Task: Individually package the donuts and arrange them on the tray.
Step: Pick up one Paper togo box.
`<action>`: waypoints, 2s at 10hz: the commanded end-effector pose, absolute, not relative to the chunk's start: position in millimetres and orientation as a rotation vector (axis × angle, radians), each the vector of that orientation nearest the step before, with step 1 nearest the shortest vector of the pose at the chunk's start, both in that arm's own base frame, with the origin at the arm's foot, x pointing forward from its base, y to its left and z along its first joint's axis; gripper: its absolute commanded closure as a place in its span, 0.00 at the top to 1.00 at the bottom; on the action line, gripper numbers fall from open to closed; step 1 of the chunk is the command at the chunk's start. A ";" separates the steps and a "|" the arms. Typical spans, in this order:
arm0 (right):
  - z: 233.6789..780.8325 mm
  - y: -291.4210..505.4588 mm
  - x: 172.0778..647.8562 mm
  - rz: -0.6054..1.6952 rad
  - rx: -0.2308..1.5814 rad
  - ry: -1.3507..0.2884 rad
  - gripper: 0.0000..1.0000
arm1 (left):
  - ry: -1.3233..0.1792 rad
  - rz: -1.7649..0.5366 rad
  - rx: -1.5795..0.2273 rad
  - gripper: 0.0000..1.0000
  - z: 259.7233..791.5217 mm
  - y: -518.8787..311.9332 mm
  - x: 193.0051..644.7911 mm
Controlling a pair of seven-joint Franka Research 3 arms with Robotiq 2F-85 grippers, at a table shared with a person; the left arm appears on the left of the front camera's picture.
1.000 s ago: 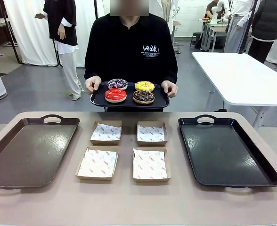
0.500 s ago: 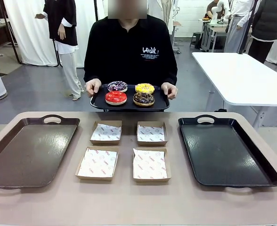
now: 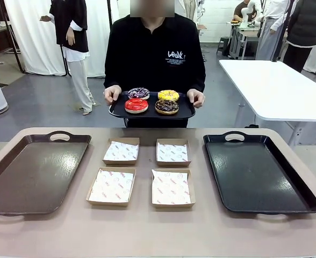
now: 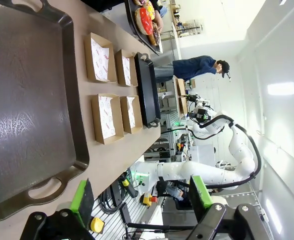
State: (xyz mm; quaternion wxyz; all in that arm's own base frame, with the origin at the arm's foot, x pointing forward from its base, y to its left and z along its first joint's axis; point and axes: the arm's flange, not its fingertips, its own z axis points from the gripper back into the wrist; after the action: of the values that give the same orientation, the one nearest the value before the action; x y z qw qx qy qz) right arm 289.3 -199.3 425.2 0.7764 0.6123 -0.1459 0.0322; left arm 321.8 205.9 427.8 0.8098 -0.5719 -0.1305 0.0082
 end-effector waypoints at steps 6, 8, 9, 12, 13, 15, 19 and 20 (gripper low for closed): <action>437.7 -181.3 301.6 0.063 1.305 -0.316 1.00 | -0.291 0.020 -1.234 1.00 427.9 206.1 321.0; 465.6 -131.6 337.0 0.070 1.238 -0.232 1.00 | -0.291 0.020 -1.234 1.00 427.9 206.1 321.0; 479.5 -103.8 360.1 0.074 1.162 -0.215 1.00 | -0.291 0.020 -1.234 1.00 427.9 206.1 321.0; 510.9 -13.2 421.8 0.061 0.920 -0.193 1.00 | -0.291 0.020 -1.234 1.00 427.9 206.1 321.0; 506.5 18.9 431.2 0.080 0.814 -0.180 1.00 | -0.291 0.020 -1.234 1.00 427.9 206.1 321.0; 490.5 75.8 443.7 0.096 0.632 -0.209 1.00 | -0.291 0.020 -1.234 1.00 427.9 206.1 321.0; 453.7 146.0 452.5 0.119 0.427 -0.263 1.00 | -0.291 0.020 -1.234 1.00 427.9 206.1 321.0; 443.4 148.5 456.1 0.111 0.422 -0.262 1.00 | -0.291 0.020 -1.234 1.00 427.9 206.1 321.0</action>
State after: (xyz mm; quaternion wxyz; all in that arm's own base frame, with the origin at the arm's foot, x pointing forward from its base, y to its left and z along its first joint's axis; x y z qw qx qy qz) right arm 450.3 146.6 453.4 0.9626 0.2237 -0.1326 0.0754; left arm 322.0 206.0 426.8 0.8098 -0.5721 -0.1296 0.0093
